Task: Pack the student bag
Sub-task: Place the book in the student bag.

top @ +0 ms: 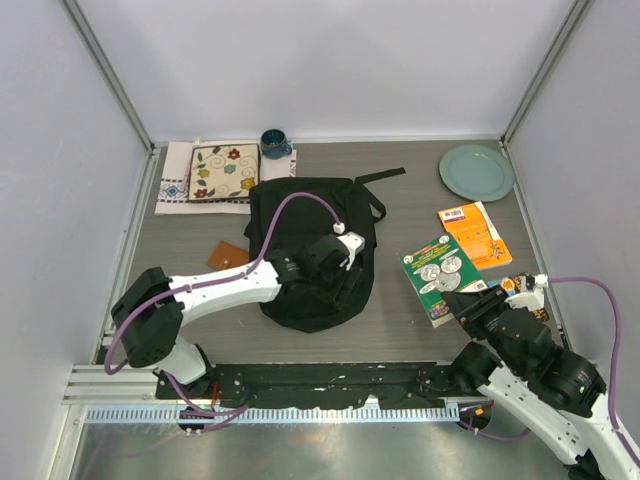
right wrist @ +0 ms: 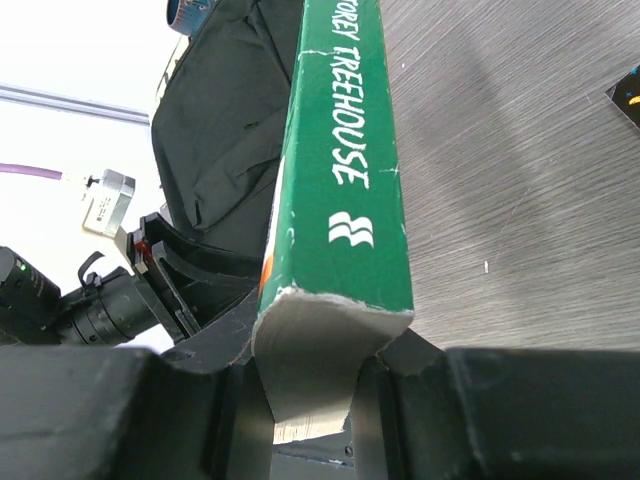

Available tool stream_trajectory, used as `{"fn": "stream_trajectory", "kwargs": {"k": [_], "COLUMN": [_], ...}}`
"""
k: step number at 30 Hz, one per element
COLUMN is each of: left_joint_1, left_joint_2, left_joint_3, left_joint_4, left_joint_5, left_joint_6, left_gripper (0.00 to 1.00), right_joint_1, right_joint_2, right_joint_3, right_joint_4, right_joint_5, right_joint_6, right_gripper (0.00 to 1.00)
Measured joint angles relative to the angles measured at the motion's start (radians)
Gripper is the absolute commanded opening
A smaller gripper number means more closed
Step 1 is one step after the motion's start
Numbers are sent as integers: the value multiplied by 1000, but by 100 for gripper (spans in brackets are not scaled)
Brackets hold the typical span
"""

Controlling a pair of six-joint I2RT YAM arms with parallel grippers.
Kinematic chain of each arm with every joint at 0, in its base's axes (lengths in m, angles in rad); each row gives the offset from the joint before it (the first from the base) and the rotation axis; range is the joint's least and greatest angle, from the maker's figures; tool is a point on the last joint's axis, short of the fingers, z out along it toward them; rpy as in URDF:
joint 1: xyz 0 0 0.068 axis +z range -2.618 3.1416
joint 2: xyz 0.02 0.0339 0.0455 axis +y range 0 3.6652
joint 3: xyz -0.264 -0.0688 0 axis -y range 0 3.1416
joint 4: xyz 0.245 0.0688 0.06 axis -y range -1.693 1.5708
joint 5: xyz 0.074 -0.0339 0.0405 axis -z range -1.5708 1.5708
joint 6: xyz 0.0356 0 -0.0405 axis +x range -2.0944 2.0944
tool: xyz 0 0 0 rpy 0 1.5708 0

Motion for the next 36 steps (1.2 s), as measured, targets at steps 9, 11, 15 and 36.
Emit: {"fn": "stream_trajectory", "kwargs": {"k": [9,11,15,36], "left_joint_1": [0,0,0,0], "left_joint_2": [-74,-101,-104,14], "left_joint_3": [-8,-12,-12,-10], "left_joint_4": [15,22,35,37], "left_joint_5": [-51,-61,-61,-10], "left_joint_6": [-1,-1,0,5], "left_gripper": [66,65,65,55], "right_joint_1": [0,0,0,0], "right_joint_2": [0,0,0,-8], "right_joint_3": [-5,-5,-6,-15], "right_joint_4": [0,0,1,0], "right_joint_5": [0,0,-1,-4], "right_joint_6": [0,0,0,0], "right_gripper": [0,0,0,0]}}
